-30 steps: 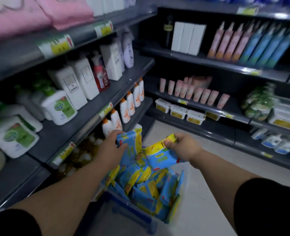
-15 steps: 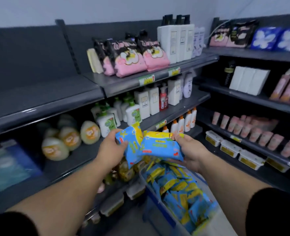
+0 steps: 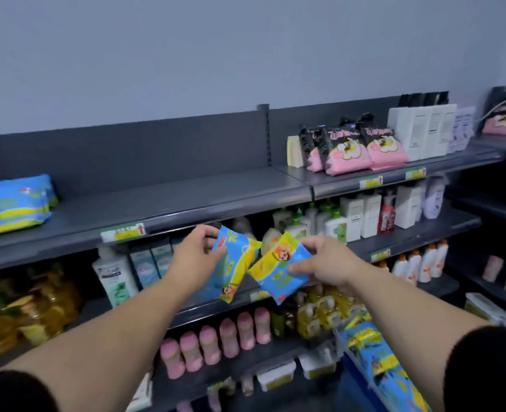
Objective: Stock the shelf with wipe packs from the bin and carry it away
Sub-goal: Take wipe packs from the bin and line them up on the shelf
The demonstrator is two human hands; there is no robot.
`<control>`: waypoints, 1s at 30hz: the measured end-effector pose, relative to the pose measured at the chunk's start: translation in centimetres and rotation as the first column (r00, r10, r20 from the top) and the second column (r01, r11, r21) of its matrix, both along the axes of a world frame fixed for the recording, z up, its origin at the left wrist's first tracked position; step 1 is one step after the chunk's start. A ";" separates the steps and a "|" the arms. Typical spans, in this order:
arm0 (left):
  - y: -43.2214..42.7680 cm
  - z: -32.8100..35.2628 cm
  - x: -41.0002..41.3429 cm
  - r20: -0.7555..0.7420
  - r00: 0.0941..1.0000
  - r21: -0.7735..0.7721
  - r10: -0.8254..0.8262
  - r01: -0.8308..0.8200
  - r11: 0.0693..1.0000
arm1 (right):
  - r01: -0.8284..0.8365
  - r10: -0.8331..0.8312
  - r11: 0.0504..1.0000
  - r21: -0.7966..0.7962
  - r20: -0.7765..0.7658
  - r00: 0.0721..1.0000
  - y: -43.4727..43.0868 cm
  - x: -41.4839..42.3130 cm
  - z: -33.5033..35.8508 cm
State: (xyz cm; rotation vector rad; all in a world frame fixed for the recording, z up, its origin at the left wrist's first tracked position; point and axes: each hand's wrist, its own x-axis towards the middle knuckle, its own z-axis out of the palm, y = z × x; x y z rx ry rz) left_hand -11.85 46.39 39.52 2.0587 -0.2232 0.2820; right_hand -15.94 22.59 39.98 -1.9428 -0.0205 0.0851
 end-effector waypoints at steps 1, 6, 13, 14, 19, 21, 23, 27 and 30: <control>2.1 0.4 -0.8 0.003 1.000 0.018 0.014 -0.014 1.000 | -0.040 0.044 0.997 -0.067 0.052 0.998 2.4 -0.3 0.7; 12.6 2.1 -4.8 0.004 0.999 0.019 0.035 -0.035 0.999 | -0.227 0.324 0.892 -0.392 0.203 0.924 14.3 -1.2 3.5; 24.3 4.2 -9.4 -0.037 0.999 -0.059 -0.017 0.015 0.998 | -0.409 0.492 0.827 -0.386 0.146 0.858 27.8 -2.3 4.8; 25.8 4.2 -9.8 -0.033 0.999 -0.050 -0.010 0.009 0.999 | -0.412 0.488 0.836 -0.363 0.148 0.860 29.1 -2.3 4.7; 33.1 3.2 -10.2 -0.046 0.974 0.006 0.221 -0.221 0.975 | -0.432 0.445 0.892 -0.129 0.091 0.891 33.6 -1.1 4.7; 35.1 2.9 -9.7 -0.078 0.959 -0.039 0.271 -0.275 0.961 | -0.435 0.440 0.897 -0.076 0.070 0.895 34.7 -0.2 4.8; 36.1 2.9 -8.7 -0.123 0.959 -0.083 0.254 -0.265 0.961 | -0.440 0.442 0.897 -0.040 0.054 0.895 35.7 1.0 4.9; 36.9 3.6 -5.5 -0.108 0.958 -0.172 0.265 -0.281 0.944 | -0.452 0.450 0.892 0.029 0.054 0.891 37.3 4.7 5.5; 37.9 4.5 -2.4 -0.060 0.950 -0.193 0.305 -0.311 0.931 | -0.468 0.463 0.882 0.055 0.075 0.883 38.3 8.7 6.6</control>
